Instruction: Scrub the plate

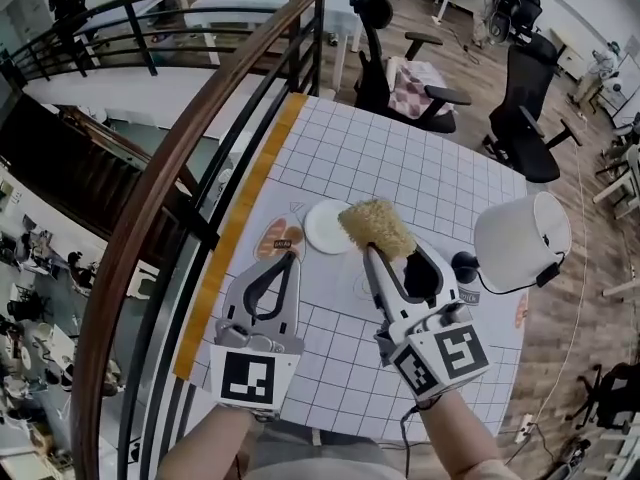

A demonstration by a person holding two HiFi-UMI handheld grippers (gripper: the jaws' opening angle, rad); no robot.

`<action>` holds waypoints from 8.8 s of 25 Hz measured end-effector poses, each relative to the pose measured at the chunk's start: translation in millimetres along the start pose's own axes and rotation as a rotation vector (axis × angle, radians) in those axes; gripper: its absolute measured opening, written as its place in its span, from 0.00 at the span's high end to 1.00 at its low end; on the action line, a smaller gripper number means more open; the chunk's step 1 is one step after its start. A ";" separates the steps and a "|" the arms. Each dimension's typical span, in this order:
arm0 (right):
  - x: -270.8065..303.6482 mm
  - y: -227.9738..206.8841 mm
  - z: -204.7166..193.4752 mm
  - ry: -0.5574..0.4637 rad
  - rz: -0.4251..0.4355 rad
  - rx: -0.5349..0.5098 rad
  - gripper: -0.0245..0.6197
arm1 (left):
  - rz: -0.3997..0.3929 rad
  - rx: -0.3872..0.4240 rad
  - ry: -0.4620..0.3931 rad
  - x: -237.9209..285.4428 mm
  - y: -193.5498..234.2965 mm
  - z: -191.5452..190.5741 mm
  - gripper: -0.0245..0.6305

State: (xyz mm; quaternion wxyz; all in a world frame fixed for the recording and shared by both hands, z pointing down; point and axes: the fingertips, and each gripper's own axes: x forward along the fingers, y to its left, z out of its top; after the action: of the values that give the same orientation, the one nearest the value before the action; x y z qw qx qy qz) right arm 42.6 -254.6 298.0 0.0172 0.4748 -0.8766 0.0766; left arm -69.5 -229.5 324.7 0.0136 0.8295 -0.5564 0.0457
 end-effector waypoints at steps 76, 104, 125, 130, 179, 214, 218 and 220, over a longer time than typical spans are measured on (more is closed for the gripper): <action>179.3 -63.7 -299.0 0.458 0.065 -0.209 0.66 | -0.110 0.005 0.620 185.6 21.9 -348.8 0.94; 154.3 -153.4 -287.9 0.455 -0.189 -0.441 0.67 | -0.129 0.052 0.663 187.6 17.6 -354.9 0.94; 131.8 -86.9 -349.5 0.576 0.022 -0.187 0.68 | -0.131 0.042 0.662 186.2 19.7 -354.9 0.94; 125.6 -130.8 -342.7 0.600 -0.087 -0.271 0.68 | -0.126 0.027 0.652 188.1 19.6 -353.4 0.94; -94.2 33.2 65.8 -0.082 -0.046 -0.178 0.68 | -0.183 0.168 -0.172 -38.7 -38.6 106.2 0.94; -161.6 79.4 44.4 -0.087 0.009 -0.146 0.68 | -0.147 0.079 -0.090 -129.9 -80.6 70.7 0.94; -163.3 79.6 46.0 -0.096 0.014 -0.152 0.68 | -0.160 0.092 -0.081 -132.1 -87.3 71.3 0.94; -163.5 80.1 45.8 -0.094 0.016 -0.156 0.68 | -0.172 0.125 -0.075 -133.0 -91.8 71.1 0.94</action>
State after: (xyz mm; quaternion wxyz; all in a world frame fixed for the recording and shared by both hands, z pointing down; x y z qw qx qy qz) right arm 67.4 -82.8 226.5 0.0121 0.4679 -0.8836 -0.0141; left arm -30.4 -77.2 244.5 -0.0554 0.8746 -0.4793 0.0479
